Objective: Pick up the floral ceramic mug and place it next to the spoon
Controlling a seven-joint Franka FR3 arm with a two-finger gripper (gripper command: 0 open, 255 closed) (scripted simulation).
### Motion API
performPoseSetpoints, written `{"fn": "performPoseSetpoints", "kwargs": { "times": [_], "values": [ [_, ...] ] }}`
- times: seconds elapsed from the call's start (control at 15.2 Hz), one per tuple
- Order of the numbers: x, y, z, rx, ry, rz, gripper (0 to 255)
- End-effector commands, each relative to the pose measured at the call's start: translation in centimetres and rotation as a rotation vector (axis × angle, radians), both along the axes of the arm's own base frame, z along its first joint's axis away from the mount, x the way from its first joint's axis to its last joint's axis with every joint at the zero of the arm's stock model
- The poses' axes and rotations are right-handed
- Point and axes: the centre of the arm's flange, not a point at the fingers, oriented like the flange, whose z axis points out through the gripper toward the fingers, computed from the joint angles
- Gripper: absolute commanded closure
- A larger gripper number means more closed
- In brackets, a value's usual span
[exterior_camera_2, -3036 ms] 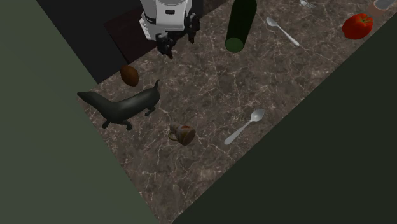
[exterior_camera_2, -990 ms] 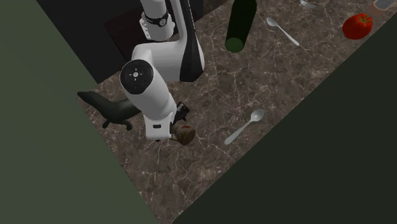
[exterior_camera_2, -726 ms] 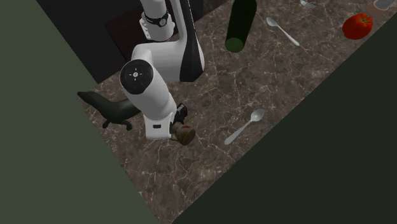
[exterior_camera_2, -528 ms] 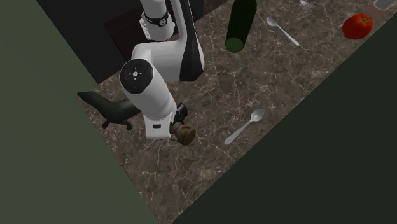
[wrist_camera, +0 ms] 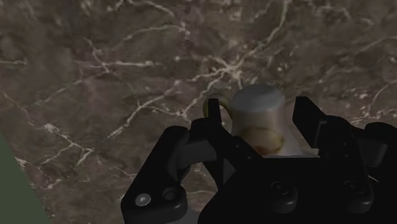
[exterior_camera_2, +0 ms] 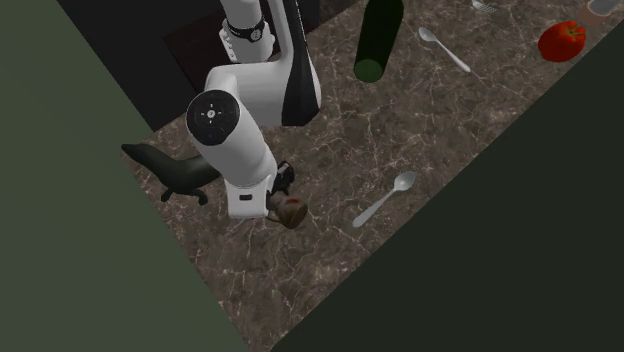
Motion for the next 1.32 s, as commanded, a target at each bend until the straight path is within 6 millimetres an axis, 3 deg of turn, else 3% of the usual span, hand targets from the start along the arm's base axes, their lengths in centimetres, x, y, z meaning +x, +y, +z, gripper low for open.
{"fn": "performPoseSetpoints", "kwargs": {
  "times": [0.0, 1.25],
  "values": [
    [0.0, 0.0, 0.8, 0.0, 0.001, 0.0, 255],
    [0.0, 0.0, 10.9, 0.0, 0.001, 0.0, 255]
  ]
}}
